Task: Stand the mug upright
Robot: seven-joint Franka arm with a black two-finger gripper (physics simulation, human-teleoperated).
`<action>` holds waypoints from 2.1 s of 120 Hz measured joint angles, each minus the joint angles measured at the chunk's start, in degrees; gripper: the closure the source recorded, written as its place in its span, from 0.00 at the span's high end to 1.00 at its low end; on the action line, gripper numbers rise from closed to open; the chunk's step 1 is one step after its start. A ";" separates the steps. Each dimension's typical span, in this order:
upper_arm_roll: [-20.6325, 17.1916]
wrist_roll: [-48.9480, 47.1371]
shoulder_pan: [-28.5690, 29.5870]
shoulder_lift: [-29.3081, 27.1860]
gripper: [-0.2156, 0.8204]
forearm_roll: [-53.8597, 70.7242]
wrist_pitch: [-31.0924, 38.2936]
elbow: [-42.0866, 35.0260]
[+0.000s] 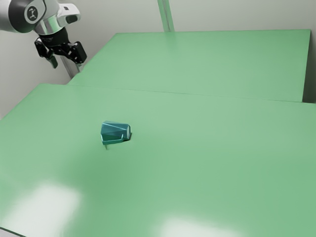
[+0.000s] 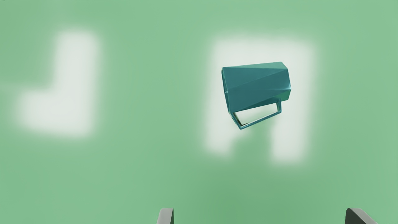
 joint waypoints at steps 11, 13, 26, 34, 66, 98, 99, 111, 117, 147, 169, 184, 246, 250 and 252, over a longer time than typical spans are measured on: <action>-0.02 0.40 0.13 0.06 0.79 -0.43 0.19 -0.12; -0.02 0.46 0.15 0.12 0.79 -0.51 0.22 -0.15; -0.03 0.83 0.18 0.48 0.79 -1.60 0.65 -0.31; 0.08 1.04 0.41 1.29 0.79 -2.08 1.13 -0.66; 0.58 1.82 6.43 5.46 0.79 -14.08 2.02 -3.01; 0.76 2.55 15.64 12.33 0.79 -28.37 1.18 -6.88; 0.77 2.57 15.91 12.67 0.79 -28.70 1.13 -6.89; 0.85 3.10 17.80 16.17 0.79 -32.42 0.78 -6.89; 0.85 3.46 18.11 17.85 0.79 -34.00 0.77 -6.66; 0.85 5.59 18.72 24.68 0.79 -40.24 1.14 -4.55; 0.85 7.54 18.97 28.54 0.79 -42.68 1.96 -2.31; 0.85 8.78 19.18 30.84 0.79 -43.56 2.80 -0.89; 0.85 13.71 20.19 36.14 0.79 -50.04 5.72 1.76; 0.83 14.04 20.18 36.45 0.79 -50.94 5.89 1.71; 0.81 14.19 20.18 36.60 0.79 -51.33 5.97 1.69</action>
